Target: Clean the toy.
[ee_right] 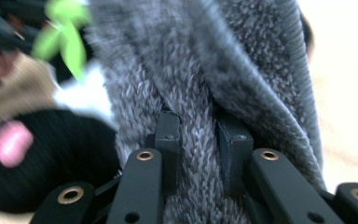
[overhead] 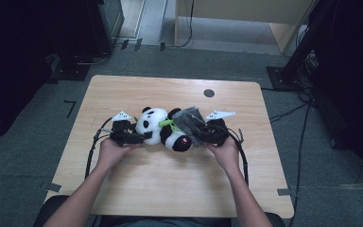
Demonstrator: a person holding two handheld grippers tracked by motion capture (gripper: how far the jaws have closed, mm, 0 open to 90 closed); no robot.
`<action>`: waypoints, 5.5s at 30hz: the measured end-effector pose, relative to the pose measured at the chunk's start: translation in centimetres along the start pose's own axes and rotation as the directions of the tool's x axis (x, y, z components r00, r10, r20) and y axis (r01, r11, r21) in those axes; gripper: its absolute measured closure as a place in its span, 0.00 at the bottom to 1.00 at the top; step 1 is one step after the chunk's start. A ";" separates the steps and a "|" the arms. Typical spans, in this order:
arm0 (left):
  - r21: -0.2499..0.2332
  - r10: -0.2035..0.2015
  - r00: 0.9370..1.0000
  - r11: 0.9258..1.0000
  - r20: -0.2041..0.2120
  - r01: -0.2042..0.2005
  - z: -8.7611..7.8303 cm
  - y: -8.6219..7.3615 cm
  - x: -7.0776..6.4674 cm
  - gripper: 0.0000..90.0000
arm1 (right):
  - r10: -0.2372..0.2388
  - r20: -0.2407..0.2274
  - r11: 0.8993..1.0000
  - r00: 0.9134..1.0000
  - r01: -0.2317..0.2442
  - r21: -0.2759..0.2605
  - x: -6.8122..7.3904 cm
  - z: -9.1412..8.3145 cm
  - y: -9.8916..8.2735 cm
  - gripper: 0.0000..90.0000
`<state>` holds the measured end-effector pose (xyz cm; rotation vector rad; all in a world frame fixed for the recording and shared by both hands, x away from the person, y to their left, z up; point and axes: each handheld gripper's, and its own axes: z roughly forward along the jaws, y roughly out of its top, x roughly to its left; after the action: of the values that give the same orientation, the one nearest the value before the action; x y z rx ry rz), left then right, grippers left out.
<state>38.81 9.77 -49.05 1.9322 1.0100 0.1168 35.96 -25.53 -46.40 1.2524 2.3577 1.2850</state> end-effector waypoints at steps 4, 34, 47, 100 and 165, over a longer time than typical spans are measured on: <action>-0.011 0.007 1.000 1.000 0.001 -0.007 0.0 -0.1 -0.1 0.19 | 0.026 -0.006 1.000 1.000 -0.026 -0.012 -0.4 0.2 -1.0 0.83; -0.020 0.002 1.000 1.000 0.011 -0.002 0.0 -0.1 0.1 0.18 | 0.182 0.091 0.983 0.979 -0.184 0.015 -4.6 -2.3 -1.6 0.85; -0.030 0.024 1.000 0.999 -0.007 -0.024 0.2 -0.2 -0.3 0.18 | 0.142 0.021 0.985 0.990 -0.139 -0.101 -2.1 -5.2 2.4 0.86; -0.027 0.032 0.999 0.999 0.020 -0.031 0.8 0.5 -0.3 0.33 | 0.103 -0.014 0.992 0.995 -0.102 0.068 -1.9 -3.1 -0.2 0.87; -0.021 0.070 0.997 0.997 -0.014 -0.070 0.7 0.4 -2.2 0.33 | -0.074 -0.056 0.996 0.996 0.077 0.049 5.8 -3.8 3.3 0.86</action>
<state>37.93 7.69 -48.50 1.9499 0.9466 0.1802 32.38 -22.63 -40.32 1.1438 2.4655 1.2585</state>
